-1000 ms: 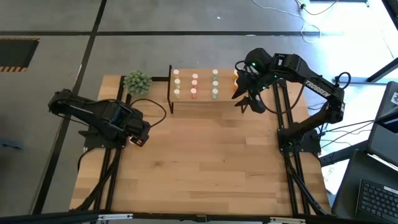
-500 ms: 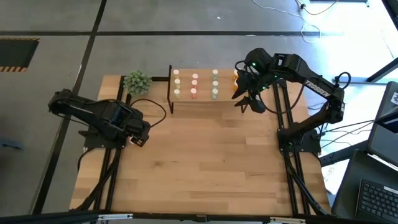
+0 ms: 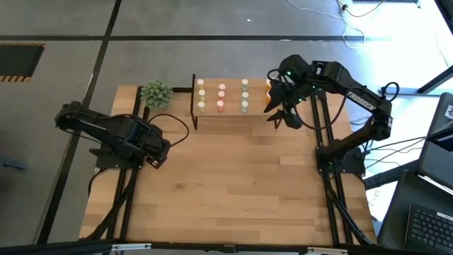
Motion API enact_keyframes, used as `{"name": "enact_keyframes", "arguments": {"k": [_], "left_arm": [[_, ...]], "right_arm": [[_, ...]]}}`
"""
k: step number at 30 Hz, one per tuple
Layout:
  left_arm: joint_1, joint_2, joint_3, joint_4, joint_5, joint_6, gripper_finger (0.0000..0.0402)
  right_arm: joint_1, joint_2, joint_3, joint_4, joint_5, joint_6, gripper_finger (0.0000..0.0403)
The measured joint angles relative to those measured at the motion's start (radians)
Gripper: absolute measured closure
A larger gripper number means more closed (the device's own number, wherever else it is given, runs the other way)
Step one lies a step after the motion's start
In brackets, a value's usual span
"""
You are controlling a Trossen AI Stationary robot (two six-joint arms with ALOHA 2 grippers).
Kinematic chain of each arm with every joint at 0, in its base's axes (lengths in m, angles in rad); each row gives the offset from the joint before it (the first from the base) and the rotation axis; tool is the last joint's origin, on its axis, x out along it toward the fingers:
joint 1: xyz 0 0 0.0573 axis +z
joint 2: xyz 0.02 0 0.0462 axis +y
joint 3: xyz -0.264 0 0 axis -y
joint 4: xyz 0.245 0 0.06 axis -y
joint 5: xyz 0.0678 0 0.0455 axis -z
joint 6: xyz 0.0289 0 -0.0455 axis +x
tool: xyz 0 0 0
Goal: Pick and place medicine bottles onto shelf by color
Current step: Put the orange pill bottle on the shelf aligned with the other orange pill bottles
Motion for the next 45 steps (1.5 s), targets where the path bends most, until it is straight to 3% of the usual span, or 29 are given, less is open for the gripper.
{"name": "enact_keyframes", "arguments": {"k": [5, 12, 16, 24, 45], "left_arm": [[0.000, 0.000, -0.027, 0.022, -0.006, 0.000, 0.0165], [0.000, 0.000, -0.070, 0.054, -0.002, 0.071, 0.0093], [-0.012, 0.000, -0.108, 0.090, -0.001, 0.157, 0.0071], [-0.022, 0.000, -0.267, 0.213, 0.049, 0.134, 0.0067], [-0.021, 0.000, -0.468, 0.392, -0.010, 0.160, 0.0067]], "right_arm": [[0.000, 0.000, 0.000, 0.000, 0.000, 0.000, 0.0235], [0.000, 0.000, 0.000, 0.000, 0.000, 0.000, 0.0235], [0.000, 0.000, 0.000, 0.000, 0.000, 0.000, 0.0235], [0.000, 0.000, 0.000, 0.000, 0.000, 0.000, 0.0235], [0.000, 0.000, 0.000, 0.000, 0.000, 0.000, 0.0235]]}}
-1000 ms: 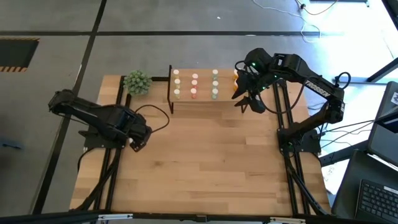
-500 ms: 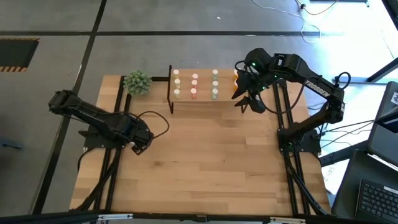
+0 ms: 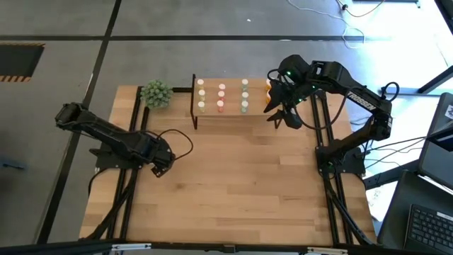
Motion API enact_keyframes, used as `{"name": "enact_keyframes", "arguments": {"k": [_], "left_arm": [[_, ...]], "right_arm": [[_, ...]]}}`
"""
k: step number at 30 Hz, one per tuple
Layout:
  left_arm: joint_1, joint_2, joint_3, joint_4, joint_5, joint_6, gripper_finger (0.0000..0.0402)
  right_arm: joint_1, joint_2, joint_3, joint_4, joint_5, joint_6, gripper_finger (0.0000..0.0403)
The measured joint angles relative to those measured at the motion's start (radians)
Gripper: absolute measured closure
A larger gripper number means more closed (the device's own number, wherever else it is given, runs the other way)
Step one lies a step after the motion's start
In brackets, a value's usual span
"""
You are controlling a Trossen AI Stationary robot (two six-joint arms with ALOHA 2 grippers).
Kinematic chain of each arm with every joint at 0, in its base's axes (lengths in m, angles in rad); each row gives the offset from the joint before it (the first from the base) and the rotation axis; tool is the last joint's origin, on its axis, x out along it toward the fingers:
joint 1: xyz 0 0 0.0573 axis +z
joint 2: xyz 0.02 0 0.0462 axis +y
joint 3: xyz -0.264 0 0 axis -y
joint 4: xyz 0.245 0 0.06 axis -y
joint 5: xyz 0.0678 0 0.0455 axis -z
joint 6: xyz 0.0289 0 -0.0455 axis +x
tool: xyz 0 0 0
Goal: Pick and place medicine bottles onto shelf by color
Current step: Put the orange pill bottle on the shelf aligned with the other orange pill bottles
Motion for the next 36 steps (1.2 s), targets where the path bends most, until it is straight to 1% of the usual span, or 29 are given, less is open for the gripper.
{"name": "enact_keyframes", "arguments": {"k": [7, 12, 22, 30, 36], "left_arm": [[0.000, 0.000, -0.044, 0.056, -0.023, 0.012, 0.0067], [0.000, -0.001, -0.052, 0.066, -0.069, 0.049, 0.0067], [0.027, 0.005, -0.052, 0.066, -0.048, 0.049, 0.0067], [0.019, 0.006, -0.052, 0.066, -0.046, 0.050, 0.0067], [0.020, 0.006, -0.083, 0.097, -0.031, 0.016, 0.0072]], "right_arm": [[0.000, 0.000, 0.000, 0.000, 0.000, 0.000, 0.0235], [0.000, 0.000, 0.000, 0.000, 0.000, 0.000, 0.0235], [0.000, 0.000, 0.000, 0.008, 0.000, 0.000, 0.0235], [0.000, 0.000, 0.000, 0.009, 0.000, 0.000, 0.0235], [0.000, 0.000, 0.000, 0.009, 0.000, 0.000, 0.0235]]}}
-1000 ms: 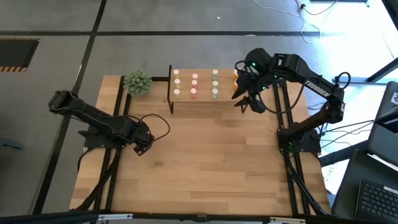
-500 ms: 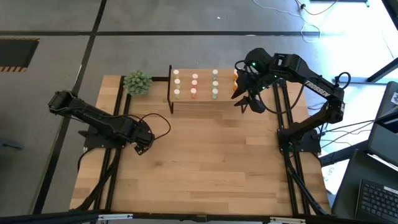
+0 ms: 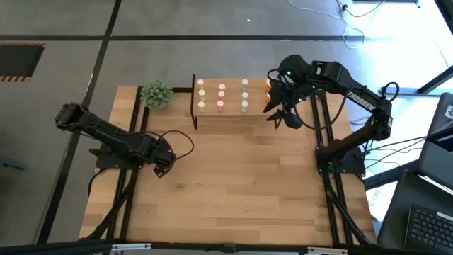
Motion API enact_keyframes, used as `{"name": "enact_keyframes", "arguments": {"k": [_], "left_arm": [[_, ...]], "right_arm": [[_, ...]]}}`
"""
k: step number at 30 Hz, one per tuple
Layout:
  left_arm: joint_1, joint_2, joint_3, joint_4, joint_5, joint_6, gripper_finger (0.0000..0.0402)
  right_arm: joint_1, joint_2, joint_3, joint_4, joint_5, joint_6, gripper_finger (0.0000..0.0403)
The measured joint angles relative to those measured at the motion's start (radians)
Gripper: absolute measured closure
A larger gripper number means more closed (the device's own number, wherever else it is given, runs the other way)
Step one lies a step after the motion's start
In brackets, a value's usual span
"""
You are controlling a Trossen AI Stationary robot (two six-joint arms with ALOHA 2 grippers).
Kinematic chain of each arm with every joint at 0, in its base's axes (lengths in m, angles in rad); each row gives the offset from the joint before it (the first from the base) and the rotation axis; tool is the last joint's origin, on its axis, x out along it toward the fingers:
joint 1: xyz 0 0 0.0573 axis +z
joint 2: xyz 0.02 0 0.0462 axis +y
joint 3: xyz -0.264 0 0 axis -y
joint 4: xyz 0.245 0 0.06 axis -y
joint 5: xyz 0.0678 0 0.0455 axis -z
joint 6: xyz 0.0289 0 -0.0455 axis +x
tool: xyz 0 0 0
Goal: Pick and place medicine bottles onto shelf by color
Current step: Put the orange pill bottle on the shelf aligned with the other orange pill bottles
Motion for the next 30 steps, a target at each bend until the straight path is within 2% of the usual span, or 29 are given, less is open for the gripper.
{"name": "enact_keyframes", "arguments": {"k": [5, 20, 30], "left_arm": [[0.000, 0.000, -0.002, 0.006, 0.015, -0.003, 0.0094], [0.000, 0.000, 0.009, 0.033, 0.029, -0.001, 0.0194], [0.000, 0.000, 0.045, 0.085, 0.068, 0.007, 0.0201]], "right_arm": [[0.000, 0.000, 0.000, 0.000, 0.000, 0.000, 0.0235], [0.000, 0.000, 0.000, 0.001, 0.000, 0.000, 0.0235], [0.000, 0.000, 0.000, 0.001, 0.000, 0.000, 0.0235]]}}
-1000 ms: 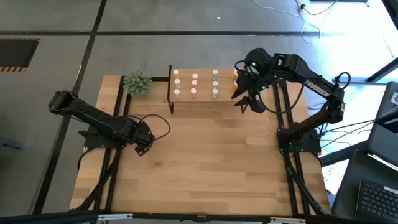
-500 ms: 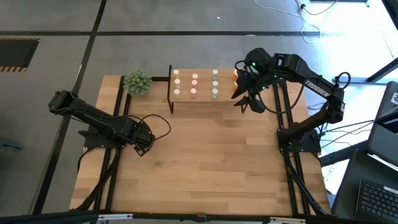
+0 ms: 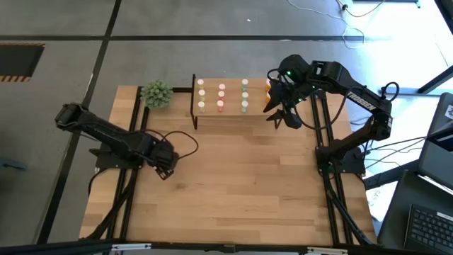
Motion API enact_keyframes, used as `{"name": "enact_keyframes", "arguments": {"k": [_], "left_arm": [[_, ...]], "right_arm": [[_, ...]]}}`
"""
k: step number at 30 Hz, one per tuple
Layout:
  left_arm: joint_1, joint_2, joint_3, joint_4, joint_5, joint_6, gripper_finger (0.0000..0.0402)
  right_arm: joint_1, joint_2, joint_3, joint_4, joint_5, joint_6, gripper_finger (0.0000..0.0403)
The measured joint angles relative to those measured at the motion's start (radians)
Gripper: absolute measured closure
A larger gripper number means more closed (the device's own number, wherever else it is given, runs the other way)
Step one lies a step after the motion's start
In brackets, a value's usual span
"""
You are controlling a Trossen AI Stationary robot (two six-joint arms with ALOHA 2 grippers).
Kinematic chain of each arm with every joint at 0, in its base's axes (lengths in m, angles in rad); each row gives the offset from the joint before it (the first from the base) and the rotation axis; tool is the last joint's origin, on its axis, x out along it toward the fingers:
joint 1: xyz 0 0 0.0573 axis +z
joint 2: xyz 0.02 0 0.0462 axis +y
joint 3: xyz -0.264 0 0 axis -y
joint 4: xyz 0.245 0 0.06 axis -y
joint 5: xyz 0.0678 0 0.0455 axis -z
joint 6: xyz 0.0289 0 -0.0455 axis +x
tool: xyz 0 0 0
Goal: Pick and place medicine bottles onto shelf by color
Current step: Put the orange pill bottle on the shelf aligned with the other orange pill bottles
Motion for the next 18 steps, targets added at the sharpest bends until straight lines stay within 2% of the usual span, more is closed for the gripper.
{"name": "enact_keyframes", "arguments": {"k": [9, 18], "left_arm": [[0.009, 0.000, 0.161, -0.002, -0.025, 0.071, 0.0202], [0.092, 0.019, 0.351, -0.007, -0.075, 0.207, 0.0203]], "right_arm": [[0.000, 0.000, 0.000, 0.000, 0.000, 0.000, 0.0235], [0.000, 0.000, 0.000, 0.001, 0.000, 0.000, 0.0235]]}}
